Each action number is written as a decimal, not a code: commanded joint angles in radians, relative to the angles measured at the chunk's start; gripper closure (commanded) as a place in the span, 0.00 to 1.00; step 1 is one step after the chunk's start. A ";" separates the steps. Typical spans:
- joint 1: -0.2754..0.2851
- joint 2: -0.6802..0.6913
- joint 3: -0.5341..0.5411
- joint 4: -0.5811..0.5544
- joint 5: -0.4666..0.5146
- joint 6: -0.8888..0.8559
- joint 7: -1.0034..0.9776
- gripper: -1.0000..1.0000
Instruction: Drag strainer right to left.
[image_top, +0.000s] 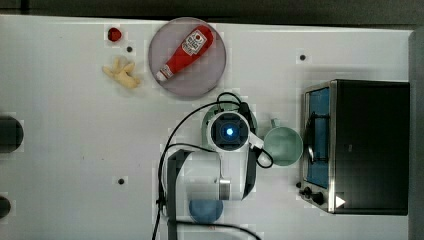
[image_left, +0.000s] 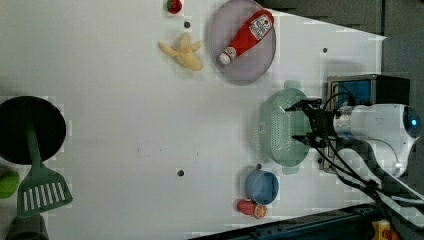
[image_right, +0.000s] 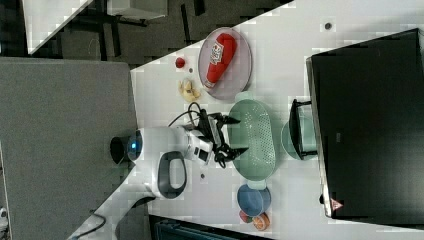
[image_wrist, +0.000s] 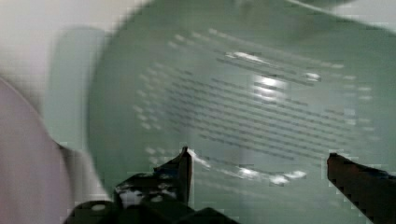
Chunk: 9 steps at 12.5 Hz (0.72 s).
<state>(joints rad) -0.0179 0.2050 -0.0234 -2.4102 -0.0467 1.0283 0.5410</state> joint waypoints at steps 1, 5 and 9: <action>0.025 0.088 0.016 0.018 0.002 0.081 0.158 0.00; 0.048 0.166 0.021 0.018 0.004 0.135 0.178 0.00; 0.070 0.179 0.035 0.018 0.041 0.138 0.183 0.00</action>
<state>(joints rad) 0.0352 0.4053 -0.0032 -2.4121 -0.0277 1.1543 0.6641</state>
